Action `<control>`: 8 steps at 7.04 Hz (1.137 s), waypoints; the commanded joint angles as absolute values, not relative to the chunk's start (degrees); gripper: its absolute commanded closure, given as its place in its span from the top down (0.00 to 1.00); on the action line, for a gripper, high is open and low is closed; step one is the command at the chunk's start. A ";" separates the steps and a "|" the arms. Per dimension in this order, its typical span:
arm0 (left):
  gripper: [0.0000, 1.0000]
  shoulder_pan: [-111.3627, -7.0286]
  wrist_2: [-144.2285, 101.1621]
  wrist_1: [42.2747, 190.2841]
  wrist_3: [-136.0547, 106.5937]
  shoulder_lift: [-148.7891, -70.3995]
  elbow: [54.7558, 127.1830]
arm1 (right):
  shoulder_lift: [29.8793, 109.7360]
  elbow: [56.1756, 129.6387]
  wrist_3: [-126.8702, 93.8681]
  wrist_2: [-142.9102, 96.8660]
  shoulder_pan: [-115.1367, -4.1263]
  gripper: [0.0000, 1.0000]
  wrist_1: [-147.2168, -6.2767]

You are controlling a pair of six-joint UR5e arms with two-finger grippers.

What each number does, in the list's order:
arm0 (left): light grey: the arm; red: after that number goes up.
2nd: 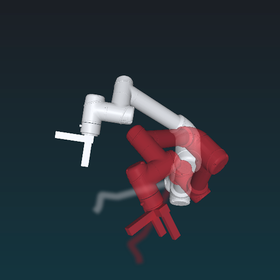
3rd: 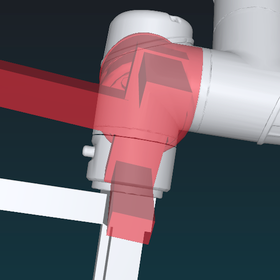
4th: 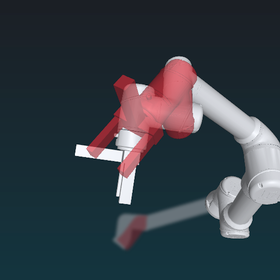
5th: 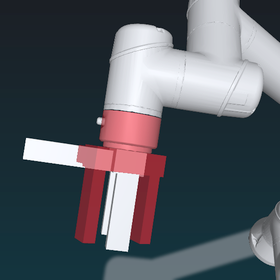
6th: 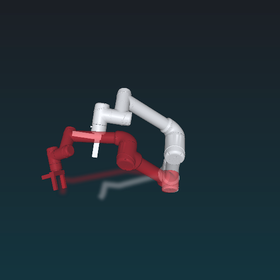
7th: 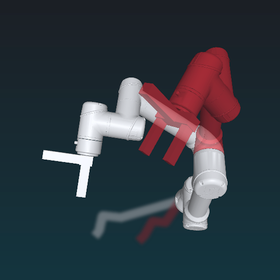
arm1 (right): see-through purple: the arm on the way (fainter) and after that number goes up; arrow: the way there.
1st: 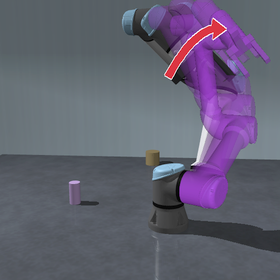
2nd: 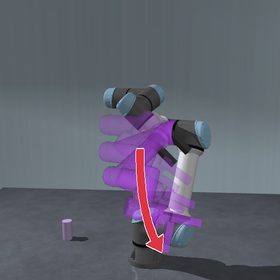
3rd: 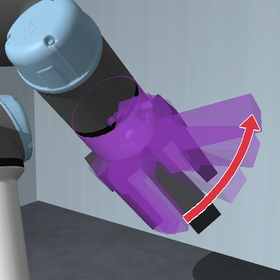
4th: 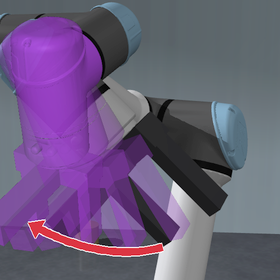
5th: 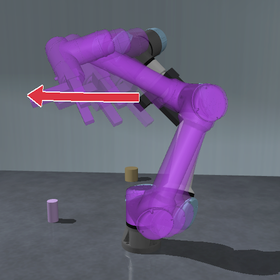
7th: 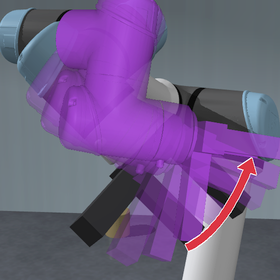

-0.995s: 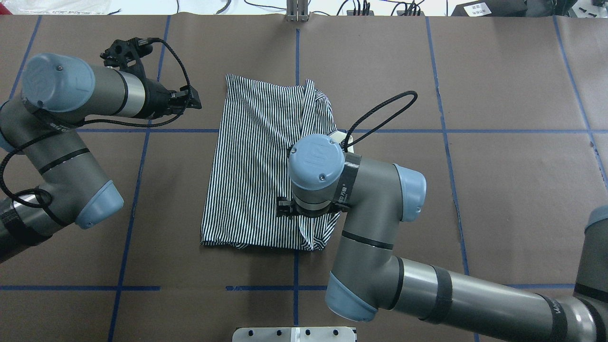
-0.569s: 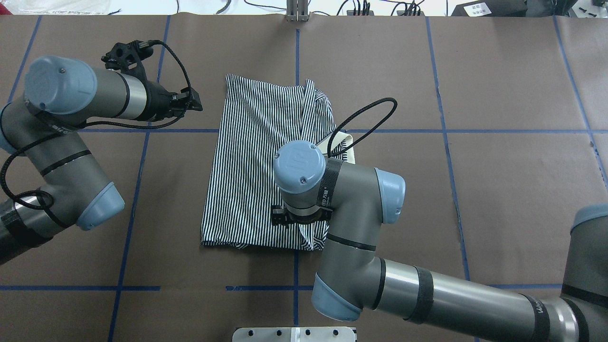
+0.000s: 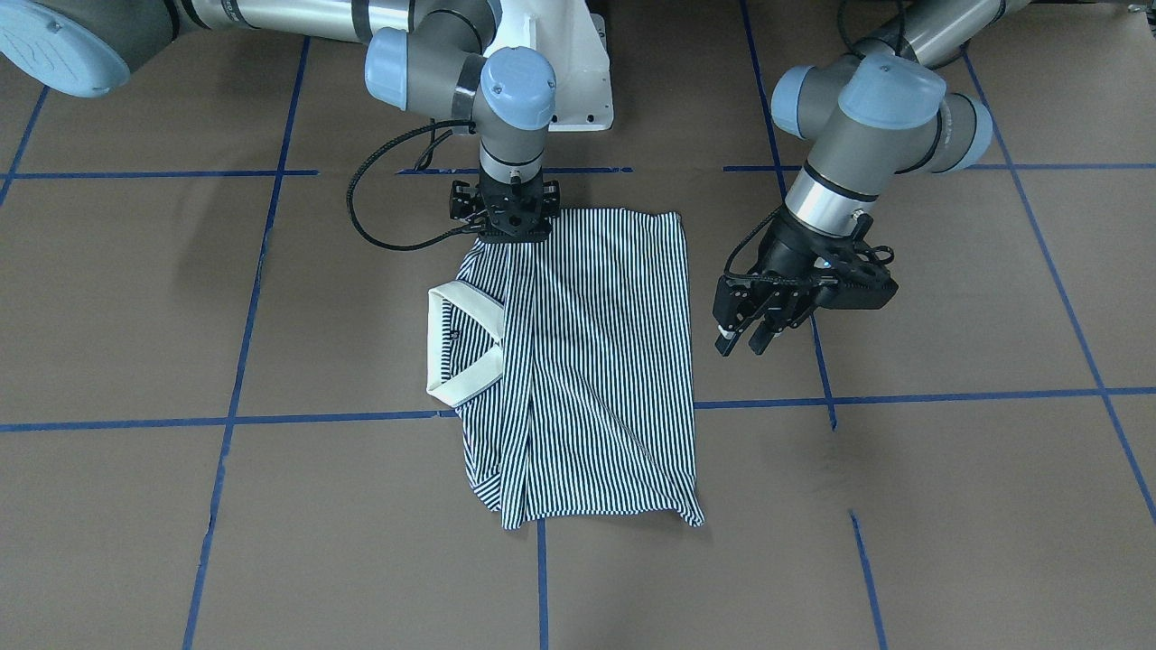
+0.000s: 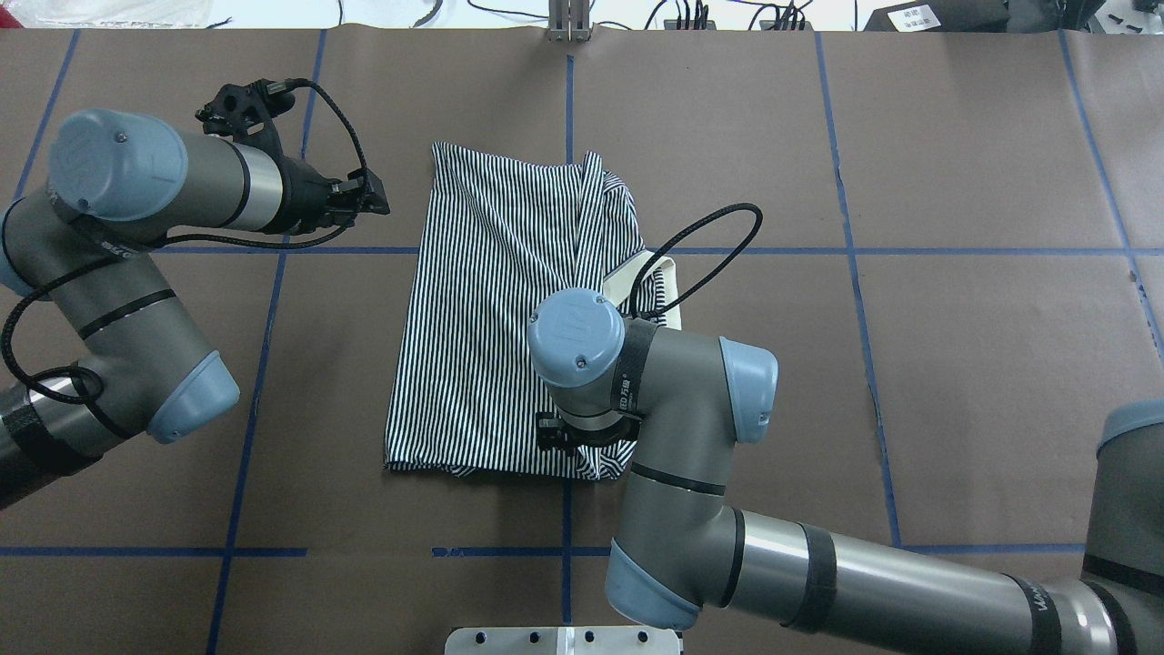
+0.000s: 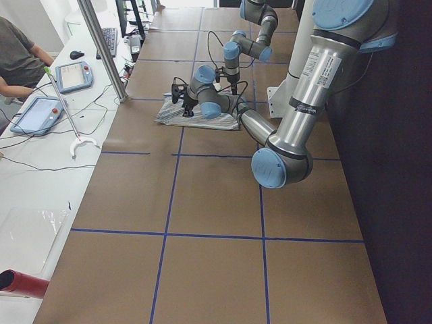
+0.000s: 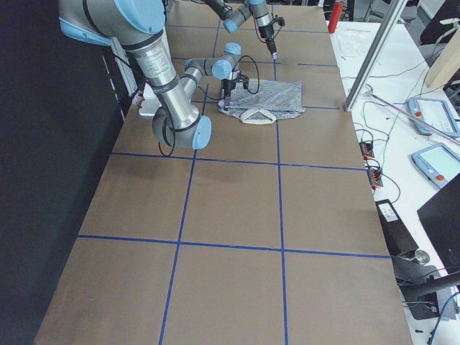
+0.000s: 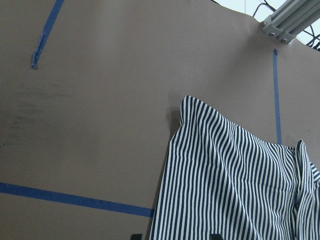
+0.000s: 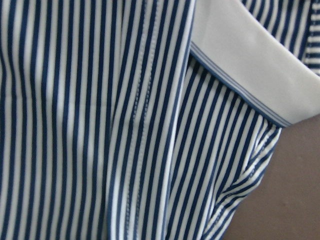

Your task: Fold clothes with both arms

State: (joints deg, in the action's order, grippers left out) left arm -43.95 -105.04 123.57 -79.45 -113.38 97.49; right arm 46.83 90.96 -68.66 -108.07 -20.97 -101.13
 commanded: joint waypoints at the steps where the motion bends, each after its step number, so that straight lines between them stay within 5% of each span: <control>1: 0.55 -43.95 -105.56 123.57 -79.45 -113.38 97.65 | 52.17 95.77 -67.42 -108.11 -20.92 1.00 -101.60; 4: 0.55 -43.95 -105.56 123.57 -79.54 -113.47 98.17 | 62.83 109.13 -58.74 -107.93 -21.88 1.00 -108.60; 8: 0.54 -44.03 -105.64 123.57 -79.72 -113.38 98.87 | 56.11 106.62 -60.11 -107.05 -22.67 1.00 -108.11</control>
